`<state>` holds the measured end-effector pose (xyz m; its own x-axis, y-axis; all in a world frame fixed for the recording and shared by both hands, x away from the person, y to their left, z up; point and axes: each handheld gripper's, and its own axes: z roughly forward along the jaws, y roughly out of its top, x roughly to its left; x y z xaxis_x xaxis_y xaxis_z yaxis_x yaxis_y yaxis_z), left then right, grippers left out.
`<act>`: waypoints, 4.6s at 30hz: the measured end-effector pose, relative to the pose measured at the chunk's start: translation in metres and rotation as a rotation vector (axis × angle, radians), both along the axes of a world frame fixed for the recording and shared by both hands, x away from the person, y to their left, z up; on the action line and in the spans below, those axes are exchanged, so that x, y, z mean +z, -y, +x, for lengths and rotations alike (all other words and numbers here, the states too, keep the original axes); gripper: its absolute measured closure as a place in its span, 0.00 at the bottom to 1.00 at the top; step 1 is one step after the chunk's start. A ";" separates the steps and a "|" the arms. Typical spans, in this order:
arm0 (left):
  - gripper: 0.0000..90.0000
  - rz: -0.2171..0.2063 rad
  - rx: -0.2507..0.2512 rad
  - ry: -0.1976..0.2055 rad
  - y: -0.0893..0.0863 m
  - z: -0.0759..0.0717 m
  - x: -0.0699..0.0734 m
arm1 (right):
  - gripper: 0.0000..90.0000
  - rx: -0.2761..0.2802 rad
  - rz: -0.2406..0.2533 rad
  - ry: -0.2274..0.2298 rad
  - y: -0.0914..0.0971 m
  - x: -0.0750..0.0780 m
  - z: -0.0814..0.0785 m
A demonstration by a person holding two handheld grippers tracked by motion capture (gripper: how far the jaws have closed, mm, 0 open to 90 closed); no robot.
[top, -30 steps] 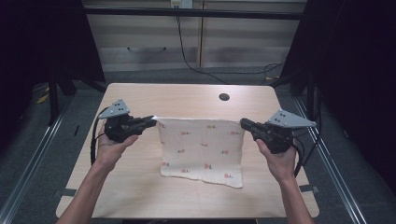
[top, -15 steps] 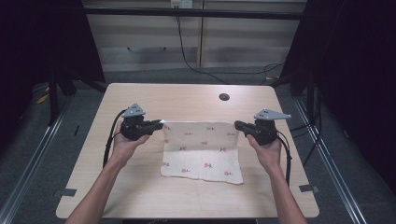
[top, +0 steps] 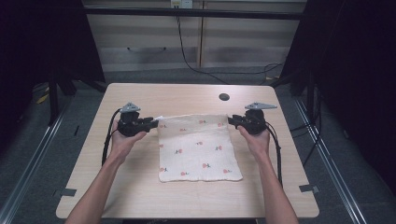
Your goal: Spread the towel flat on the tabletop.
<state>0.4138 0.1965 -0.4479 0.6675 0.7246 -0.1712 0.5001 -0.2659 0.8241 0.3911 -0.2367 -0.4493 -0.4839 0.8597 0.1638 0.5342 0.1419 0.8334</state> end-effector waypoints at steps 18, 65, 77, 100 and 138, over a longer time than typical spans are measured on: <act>0.55 -0.008 -0.037 -0.020 -0.027 -0.030 0.003 | 0.57 0.143 -0.039 -0.020 -0.001 0.012 -0.035; 0.76 0.117 -0.258 -0.080 0.029 -0.079 -0.058 | 0.81 0.267 -0.123 -0.199 -0.020 -0.052 -0.091; 0.83 0.115 -0.291 -0.087 0.016 -0.102 -0.057 | 0.85 0.296 -0.089 -0.203 -0.019 -0.053 -0.125; 0.83 0.096 -0.352 -0.130 0.006 -0.131 -0.055 | 0.89 0.338 -0.126 -0.199 -0.024 -0.050 -0.151; 0.66 0.116 -0.245 -0.077 0.013 -0.086 -0.057 | 0.73 0.141 -0.083 -0.151 -0.014 -0.044 -0.008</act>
